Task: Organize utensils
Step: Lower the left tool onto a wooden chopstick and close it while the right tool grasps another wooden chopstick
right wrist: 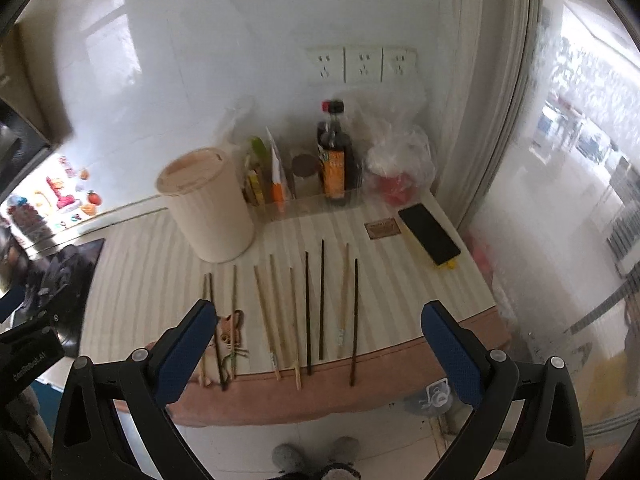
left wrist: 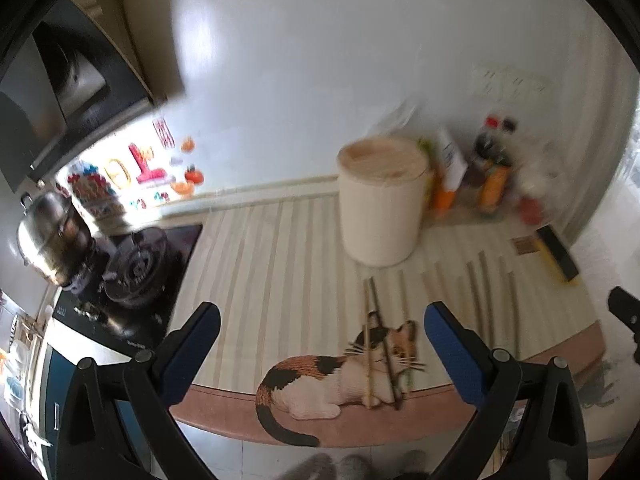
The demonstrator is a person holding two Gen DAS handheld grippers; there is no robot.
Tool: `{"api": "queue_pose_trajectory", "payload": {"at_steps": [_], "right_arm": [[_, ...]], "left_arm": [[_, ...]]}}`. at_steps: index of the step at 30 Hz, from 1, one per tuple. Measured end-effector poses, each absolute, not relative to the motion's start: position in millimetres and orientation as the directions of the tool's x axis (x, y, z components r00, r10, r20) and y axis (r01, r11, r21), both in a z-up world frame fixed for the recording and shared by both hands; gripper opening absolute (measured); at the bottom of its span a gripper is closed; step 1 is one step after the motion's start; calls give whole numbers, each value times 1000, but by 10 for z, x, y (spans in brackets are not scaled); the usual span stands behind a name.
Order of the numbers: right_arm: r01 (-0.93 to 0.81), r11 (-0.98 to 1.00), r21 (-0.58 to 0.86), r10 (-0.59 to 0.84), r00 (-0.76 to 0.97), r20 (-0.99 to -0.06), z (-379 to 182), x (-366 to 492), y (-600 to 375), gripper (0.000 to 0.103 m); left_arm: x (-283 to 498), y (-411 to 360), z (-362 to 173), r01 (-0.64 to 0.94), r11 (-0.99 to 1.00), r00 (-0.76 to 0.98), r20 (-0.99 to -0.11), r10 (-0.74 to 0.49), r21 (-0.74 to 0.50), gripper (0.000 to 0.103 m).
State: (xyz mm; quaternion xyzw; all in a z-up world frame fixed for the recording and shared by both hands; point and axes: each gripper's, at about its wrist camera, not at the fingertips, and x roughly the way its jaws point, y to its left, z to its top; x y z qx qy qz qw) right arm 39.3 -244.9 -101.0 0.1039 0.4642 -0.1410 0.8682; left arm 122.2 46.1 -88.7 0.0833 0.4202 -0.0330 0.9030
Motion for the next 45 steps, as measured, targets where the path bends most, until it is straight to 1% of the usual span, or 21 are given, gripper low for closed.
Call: {"api": "queue_pose_trajectory", "payload": {"at_steps": [1, 3, 7, 9, 11, 13, 14, 15, 16, 17, 19, 25, 27, 28, 29, 33, 37, 39, 41, 42, 45], "right_arm": [[344, 938, 46, -148, 516, -843, -1109, 452, -2441, 90], [340, 939, 54, -122, 476, -871, -1395, 622, -2430, 77], [334, 934, 127, -19, 401, -916, -1911, 914, -2459, 73], [325, 937, 126, -2, 365, -931, -2152, 1065, -2461, 73], [301, 946, 120, 18, 322, -947, -2440, 1248, -2465, 72], [269, 956, 117, 38, 283, -959, -2711, 1420, -2468, 59], [259, 959, 118, 46, 268, -962, -2799, 1480, -2465, 56], [247, 961, 123, 58, 252, -966, -2923, 1556, -2476, 48], [238, 963, 129, 73, 232, -970, -3033, 1628, -2485, 40], [230, 963, 139, 90, 213, -973, -3146, 1705, -2506, 38], [221, 964, 149, 110, 182, -977, -3334, 1839, -2551, 38], [200, 964, 177, 166, 72, -984, -3823, 2211, -2594, 38], [196, 962, 190, 185, 44, -982, -3953, 2303, -2593, 38], [194, 963, 188, 186, 29, -982, -4013, 2345, -2590, 38], [192, 964, 182, 184, 12, -983, -4072, 2393, -2593, 38], [173, 967, 185, 196, -48, -980, -4247, 2512, -2550, 38], [121, 983, 138, 148, -82, -986, -4316, 2597, -2439, 38], [109, 987, 115, 125, -85, -988, -4322, 2616, -2401, 37], [98, 992, 80, 89, -84, -993, -4315, 2630, -2383, 24], [92, 994, 67, 75, -83, -994, -4309, 2627, -2390, 12], [115, 985, 128, 143, -137, -980, -4354, 2551, -2382, 9]], "left_arm": [[1328, 501, -1022, 123, 986, 620, -785, 14, 115, 103], [1504, 539, -1250, 122, 988, 555, -832, 11, 95, 102], [1890, 535, -1845, 140, 990, 383, -924, -26, 30, 93], [2039, 504, -2118, 138, 990, 305, -951, -45, -3, 84], [2166, 454, -2403, 130, 991, 236, -970, -60, -30, 82], [2257, 378, -2601, 124, 992, 195, -979, -54, -30, 79], [2300, 317, -2728, 128, 991, 170, -984, -57, -35, 76], [2344, 278, -2812, 128, 991, 152, -987, -53, -33, 72], [2373, 222, -2914, 130, 991, 131, -990, -47, -30, 63], [2408, 172, -3021, 132, 991, 108, -993, -42, -27, 49], [2456, 122, -3165, 122, 992, 79, -997, -27, -17, 35], [2509, 32, -3436, 79, 997, 34, -999, 10, 12, 35], [2505, 28, -3463, 69, 998, 36, -999, -2, 0, 24], [2498, 27, -3467, 65, 998, 42, -999, -5, -3, 11], [2490, 27, -3477, 67, 998, 44, -999, -5, -2, 5], [2479, 138, -3501, 25, 1000, 27, -1000, -15, -14, 5], [2466, 362, -3557, -52, 998, 5, -999, -48, -48, 5], [2419, 424, -3613, -52, 997, -2, -998, -65, -65, 5], [2400, 446, -3634, -26, 998, -7, -998, -65, -65, 5], [2463, 464, -3636, -12, 998, -10, -998, -64, -64, 7], [2367, 444, -3700, 28, 998, -14, -999, -50, -50, 8]]}}
